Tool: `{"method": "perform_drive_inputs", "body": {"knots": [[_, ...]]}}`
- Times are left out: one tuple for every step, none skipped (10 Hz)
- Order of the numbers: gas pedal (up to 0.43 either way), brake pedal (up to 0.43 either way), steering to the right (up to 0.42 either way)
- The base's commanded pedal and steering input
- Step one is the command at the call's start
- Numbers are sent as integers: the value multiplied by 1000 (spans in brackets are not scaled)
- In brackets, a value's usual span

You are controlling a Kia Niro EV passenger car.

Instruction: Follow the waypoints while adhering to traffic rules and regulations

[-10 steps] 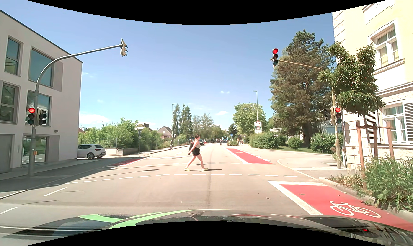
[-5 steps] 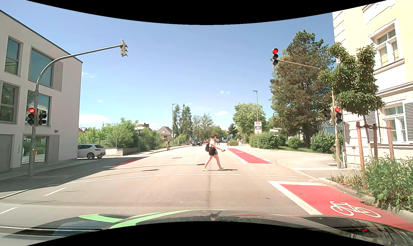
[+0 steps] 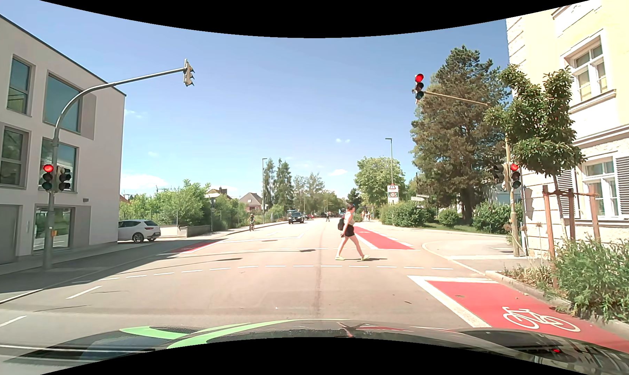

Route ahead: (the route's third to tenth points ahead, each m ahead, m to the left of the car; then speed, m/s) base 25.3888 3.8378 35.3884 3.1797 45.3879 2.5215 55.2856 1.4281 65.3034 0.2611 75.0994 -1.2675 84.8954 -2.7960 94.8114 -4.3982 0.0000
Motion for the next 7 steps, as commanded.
{"method": "perform_drive_inputs", "body": {"knots": [[0,299,-9],[0,299,-9],[0,299,-9],[0,299,-9],[0,299,-9],[0,299,-9],[0,299,-9]]}}
